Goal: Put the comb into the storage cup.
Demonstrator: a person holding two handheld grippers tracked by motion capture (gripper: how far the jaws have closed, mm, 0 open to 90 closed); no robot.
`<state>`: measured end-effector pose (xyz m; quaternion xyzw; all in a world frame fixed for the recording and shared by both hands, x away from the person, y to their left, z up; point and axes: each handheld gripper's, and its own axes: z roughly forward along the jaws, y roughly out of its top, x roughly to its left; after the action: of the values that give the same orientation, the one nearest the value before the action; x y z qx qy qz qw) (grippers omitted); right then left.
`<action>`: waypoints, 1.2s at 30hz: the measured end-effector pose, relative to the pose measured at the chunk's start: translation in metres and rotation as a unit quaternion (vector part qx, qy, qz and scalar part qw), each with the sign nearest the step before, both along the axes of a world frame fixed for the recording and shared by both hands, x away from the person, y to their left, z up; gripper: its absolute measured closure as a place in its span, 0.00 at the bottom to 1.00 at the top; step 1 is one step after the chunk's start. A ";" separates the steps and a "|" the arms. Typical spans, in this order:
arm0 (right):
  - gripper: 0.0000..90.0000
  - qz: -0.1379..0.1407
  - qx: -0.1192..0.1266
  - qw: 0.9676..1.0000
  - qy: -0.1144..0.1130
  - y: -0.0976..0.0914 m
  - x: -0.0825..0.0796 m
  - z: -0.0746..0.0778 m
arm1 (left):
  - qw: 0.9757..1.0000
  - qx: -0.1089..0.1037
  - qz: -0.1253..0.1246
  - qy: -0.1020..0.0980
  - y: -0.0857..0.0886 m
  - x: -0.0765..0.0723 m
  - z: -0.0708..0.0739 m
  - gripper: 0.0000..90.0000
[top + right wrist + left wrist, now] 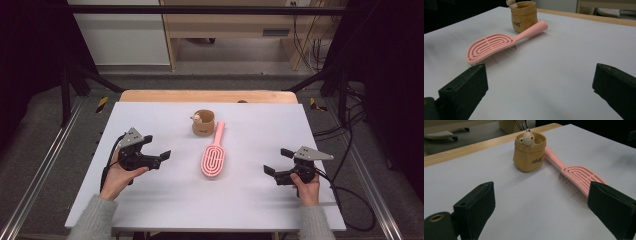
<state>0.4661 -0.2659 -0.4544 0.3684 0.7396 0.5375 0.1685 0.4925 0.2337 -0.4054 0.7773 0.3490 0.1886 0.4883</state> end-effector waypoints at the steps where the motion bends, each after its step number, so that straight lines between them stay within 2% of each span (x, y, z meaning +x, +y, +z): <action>1: 0.01 0.000 0.000 1.000 0.000 0.000 0.000 0.000 | 1.000 0.002 -0.001 0.000 -0.001 0.000 0.000 0.10; 15: 0.01 0.001 -0.002 1.000 0.001 0.000 0.000 -0.001 | 1.000 0.003 -0.001 -0.002 -0.014 0.007 0.006 0.27; 17: 0.01 0.002 -0.001 1.000 0.001 0.001 0.000 -0.001 | 1.000 0.007 -0.002 -0.008 -0.018 0.009 0.008 0.33; 23: 0.01 0.001 -0.001 1.000 0.001 0.000 0.000 0.000 | 1.000 0.014 -0.001 -0.006 -0.026 0.012 0.010 0.47; 36: 0.01 0.003 -0.003 1.000 0.002 0.000 0.000 -0.001 | 1.000 0.029 0.007 0.001 -0.046 0.022 0.010 0.69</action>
<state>0.4666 -0.2654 -0.4551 0.3669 0.7424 0.5351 0.1670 0.5148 0.1878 -0.3955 0.7887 0.3496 0.2008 0.4640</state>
